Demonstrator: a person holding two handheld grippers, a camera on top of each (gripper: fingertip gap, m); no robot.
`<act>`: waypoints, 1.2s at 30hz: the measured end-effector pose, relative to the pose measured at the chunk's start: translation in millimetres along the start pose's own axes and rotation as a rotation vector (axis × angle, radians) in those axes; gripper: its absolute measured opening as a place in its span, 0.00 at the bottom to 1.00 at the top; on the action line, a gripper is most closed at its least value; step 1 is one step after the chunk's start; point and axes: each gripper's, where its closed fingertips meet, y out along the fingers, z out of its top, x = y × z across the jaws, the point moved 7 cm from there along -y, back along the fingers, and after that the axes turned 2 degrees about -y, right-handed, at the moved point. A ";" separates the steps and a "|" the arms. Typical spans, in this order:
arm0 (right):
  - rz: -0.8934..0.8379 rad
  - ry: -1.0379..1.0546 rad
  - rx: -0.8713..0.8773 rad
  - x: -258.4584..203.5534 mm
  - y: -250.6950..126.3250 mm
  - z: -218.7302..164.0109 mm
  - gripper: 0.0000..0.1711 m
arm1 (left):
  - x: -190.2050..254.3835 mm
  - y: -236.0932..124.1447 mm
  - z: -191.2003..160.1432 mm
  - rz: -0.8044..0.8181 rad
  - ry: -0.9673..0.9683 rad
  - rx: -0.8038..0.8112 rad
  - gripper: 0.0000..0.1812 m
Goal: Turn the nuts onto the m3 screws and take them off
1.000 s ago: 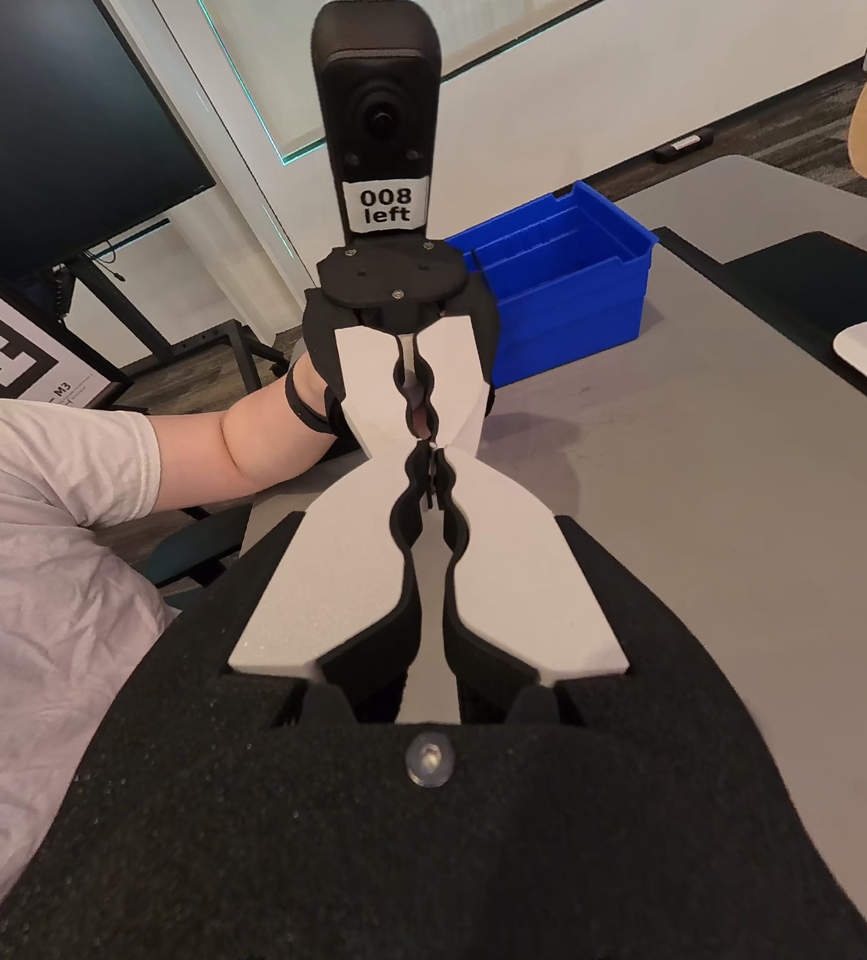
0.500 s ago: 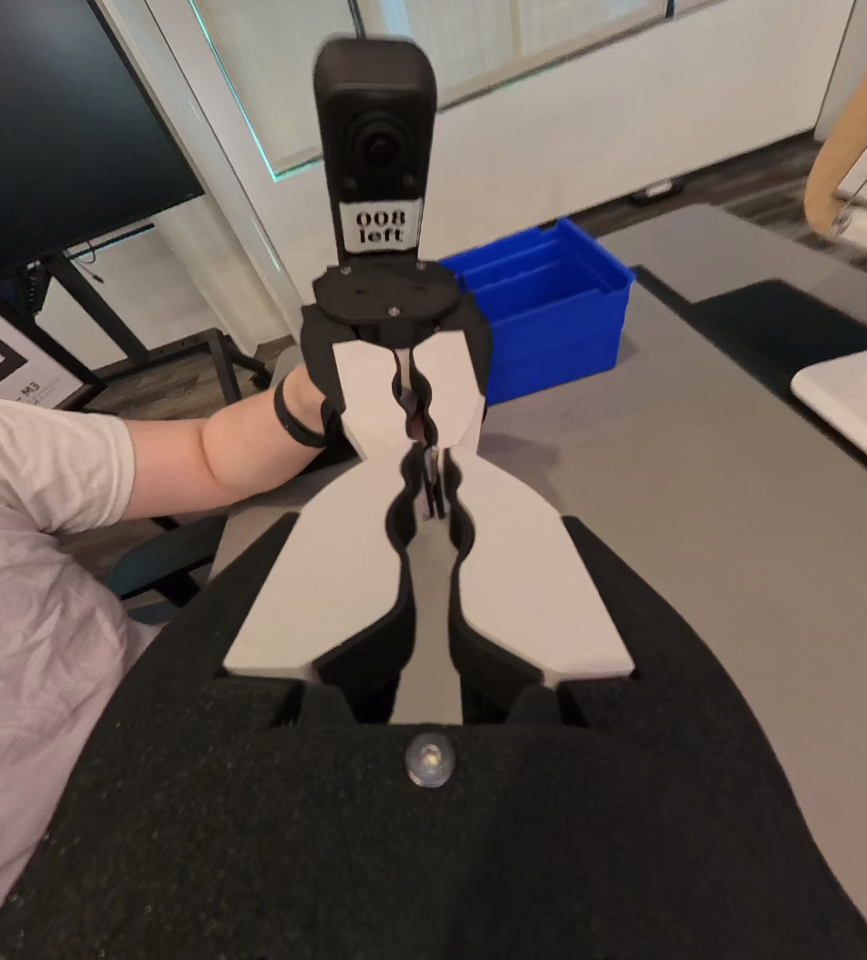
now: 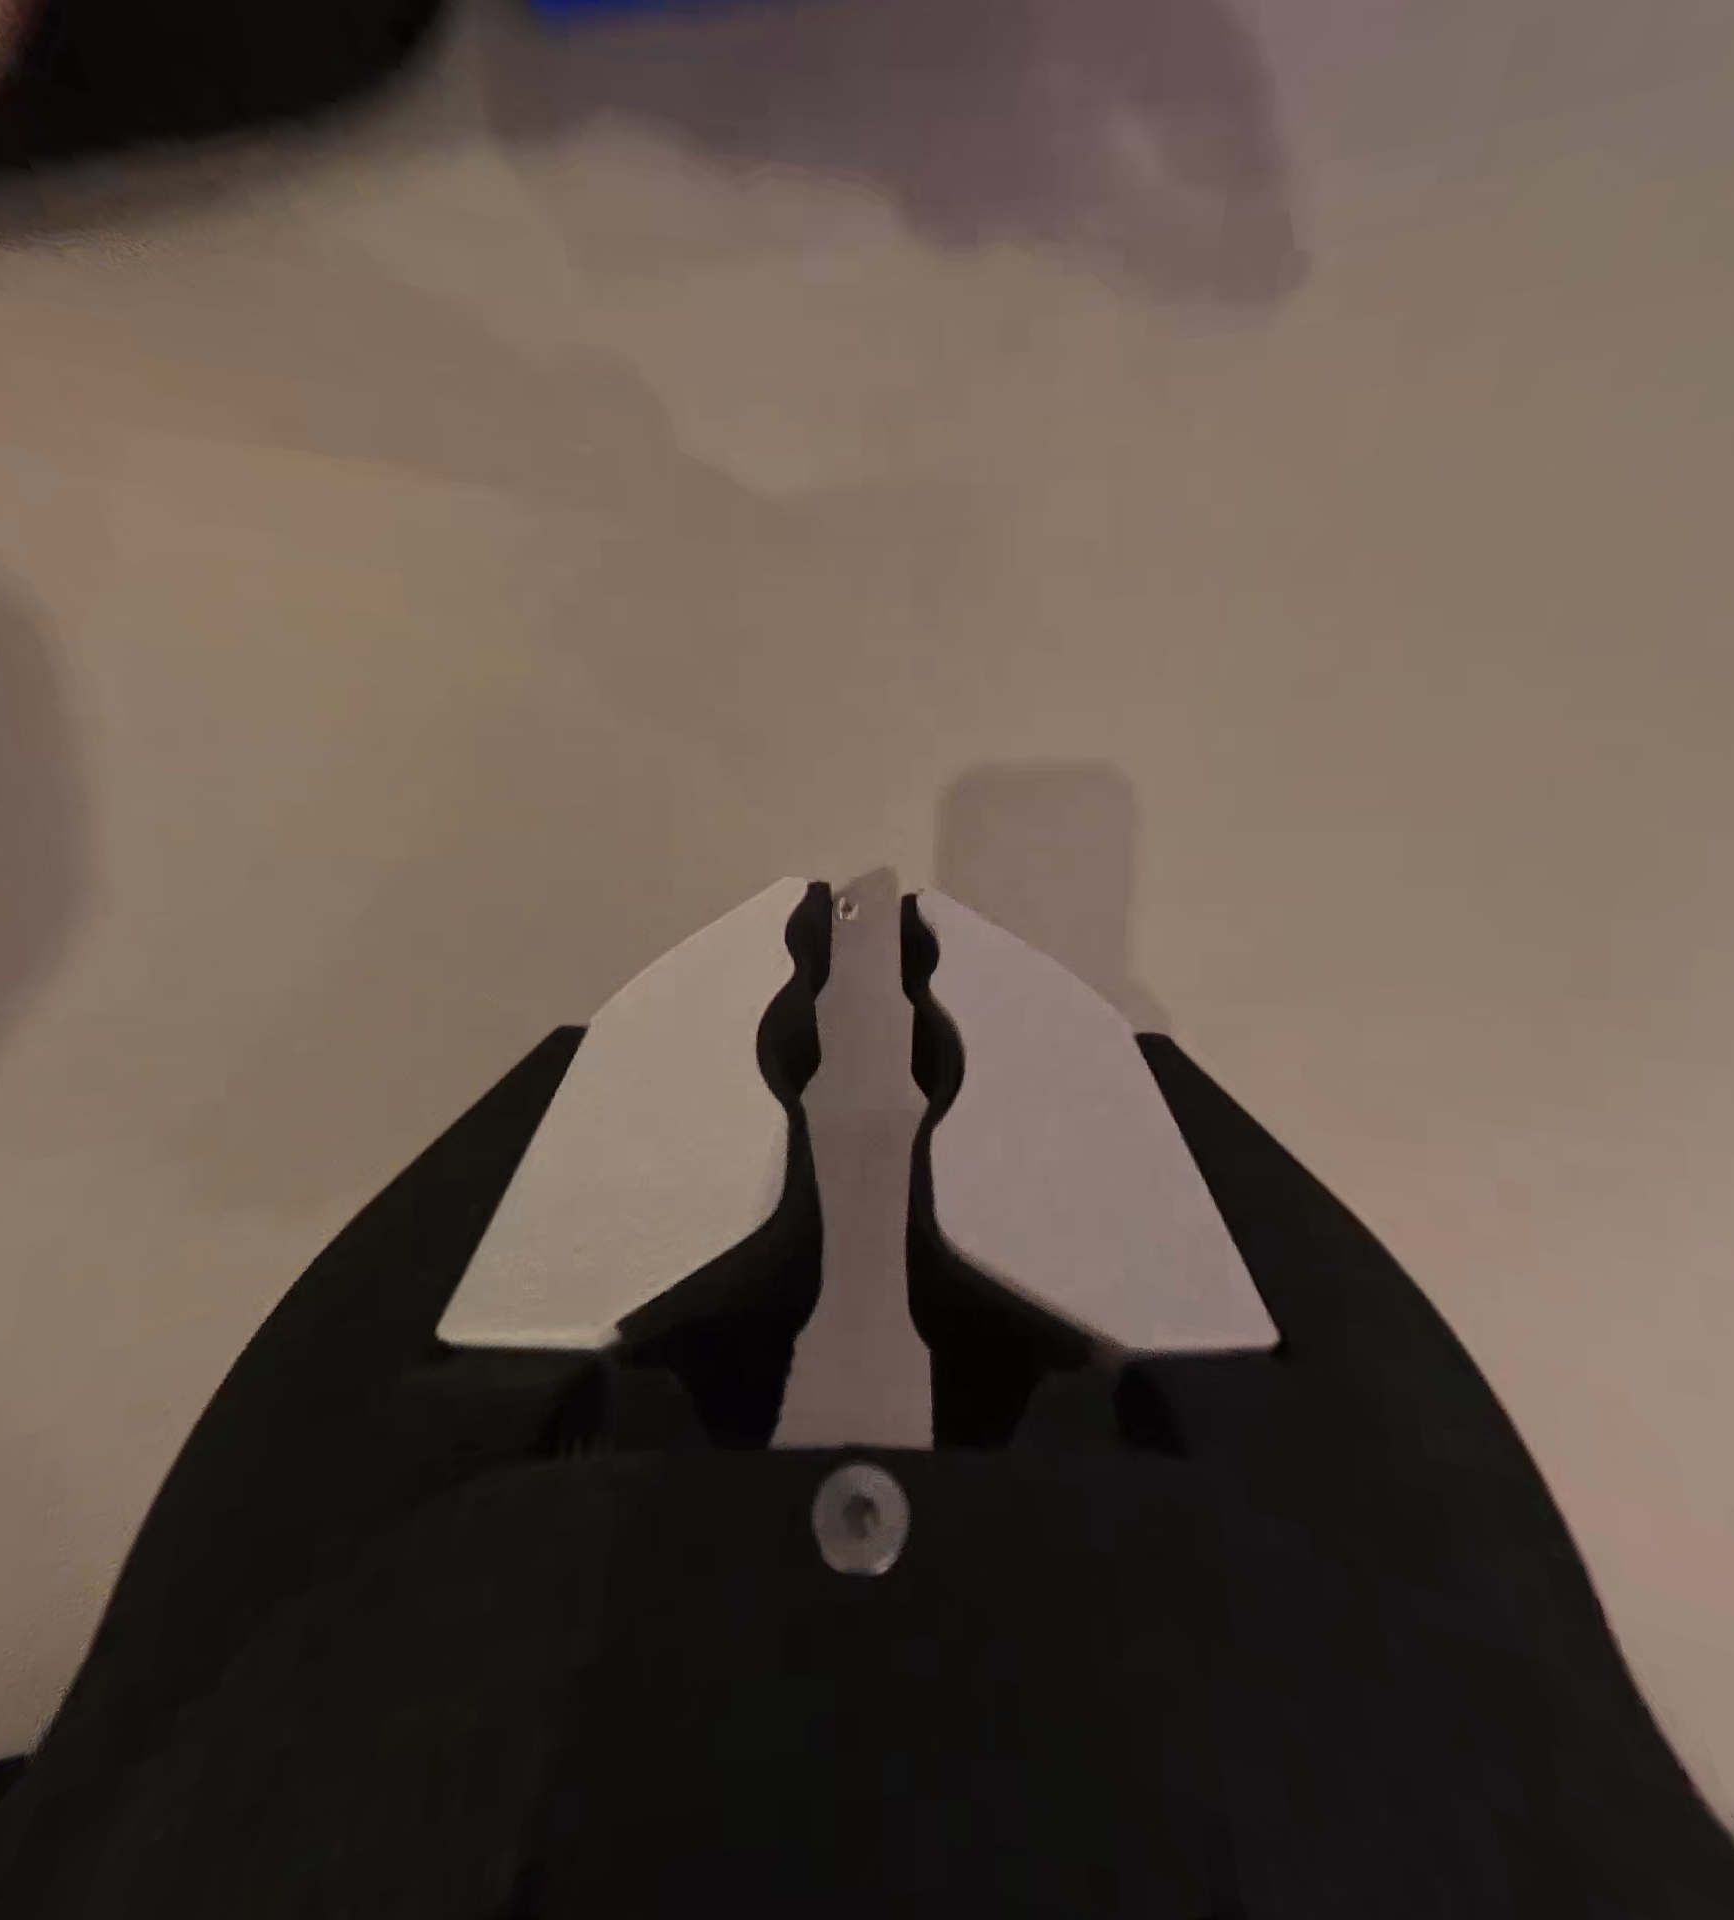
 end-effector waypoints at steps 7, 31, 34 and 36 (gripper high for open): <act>-0.018 -0.047 -0.170 -4.7 39.5 -12.1 0.08 | -12.4 6.3 -9.3 0.237 0.048 -0.059 0.01; -0.059 -0.114 -0.208 -7.2 49.7 -11.6 0.07 | -19.3 21.9 -27.5 0.362 0.048 -0.148 0.01; -0.062 -0.111 -0.210 -7.5 49.8 -11.2 0.07 | -18.8 21.3 -26.9 0.363 0.051 -0.147 0.01; -0.062 -0.109 -0.208 -7.4 49.9 -11.2 0.07 | -18.1 21.5 -26.7 0.364 0.057 -0.147 0.01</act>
